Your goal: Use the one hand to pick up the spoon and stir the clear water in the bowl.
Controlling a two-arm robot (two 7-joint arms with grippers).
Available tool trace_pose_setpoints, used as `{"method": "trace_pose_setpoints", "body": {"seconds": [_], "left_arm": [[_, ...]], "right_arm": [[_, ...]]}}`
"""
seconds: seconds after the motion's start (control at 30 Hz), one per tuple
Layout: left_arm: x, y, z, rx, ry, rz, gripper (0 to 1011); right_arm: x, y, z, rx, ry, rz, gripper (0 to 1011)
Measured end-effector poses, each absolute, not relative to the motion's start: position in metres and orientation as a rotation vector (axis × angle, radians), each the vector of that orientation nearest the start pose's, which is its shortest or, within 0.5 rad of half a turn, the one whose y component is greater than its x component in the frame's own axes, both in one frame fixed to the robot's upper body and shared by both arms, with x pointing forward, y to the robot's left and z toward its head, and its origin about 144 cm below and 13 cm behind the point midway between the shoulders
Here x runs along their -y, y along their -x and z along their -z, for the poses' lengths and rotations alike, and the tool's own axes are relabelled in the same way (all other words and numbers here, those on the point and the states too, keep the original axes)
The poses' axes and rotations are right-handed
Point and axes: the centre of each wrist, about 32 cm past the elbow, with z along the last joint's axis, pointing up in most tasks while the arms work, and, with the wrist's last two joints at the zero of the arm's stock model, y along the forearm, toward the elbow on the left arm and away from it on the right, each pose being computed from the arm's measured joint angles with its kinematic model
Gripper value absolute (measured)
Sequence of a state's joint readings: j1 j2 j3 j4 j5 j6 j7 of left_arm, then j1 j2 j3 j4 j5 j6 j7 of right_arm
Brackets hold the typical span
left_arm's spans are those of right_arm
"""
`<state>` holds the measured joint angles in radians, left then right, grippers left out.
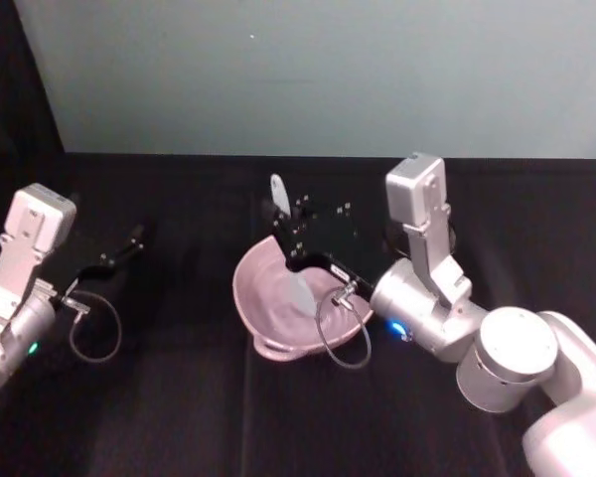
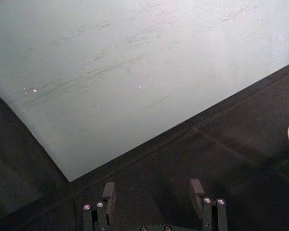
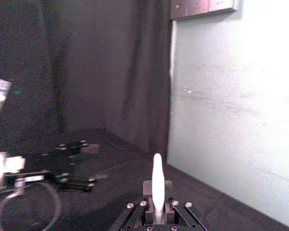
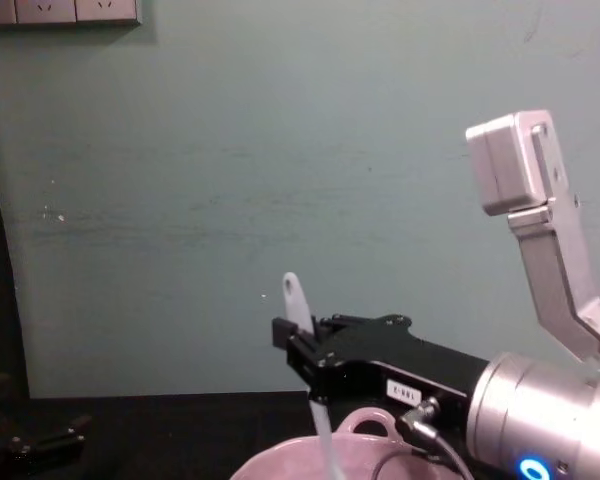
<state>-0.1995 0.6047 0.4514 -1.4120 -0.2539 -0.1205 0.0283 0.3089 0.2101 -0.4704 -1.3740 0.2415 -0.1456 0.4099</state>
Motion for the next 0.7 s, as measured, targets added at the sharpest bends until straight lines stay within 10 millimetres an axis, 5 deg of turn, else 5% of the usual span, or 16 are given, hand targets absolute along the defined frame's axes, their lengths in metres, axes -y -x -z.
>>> {"method": "trace_pose_setpoints", "body": {"seconds": [0.37,0.7], "left_arm": [[-0.310,-0.489,-1.140,0.285,-0.304,-1.248,1011],[-0.310,-0.489,-1.140,0.285,-0.304,-1.248,1011]], "right_arm": [[0.179,-0.535,-1.167,0.224,-0.036,0.841,129],[0.211,-0.512,-1.175,0.203,-0.009,0.839,129]]}}
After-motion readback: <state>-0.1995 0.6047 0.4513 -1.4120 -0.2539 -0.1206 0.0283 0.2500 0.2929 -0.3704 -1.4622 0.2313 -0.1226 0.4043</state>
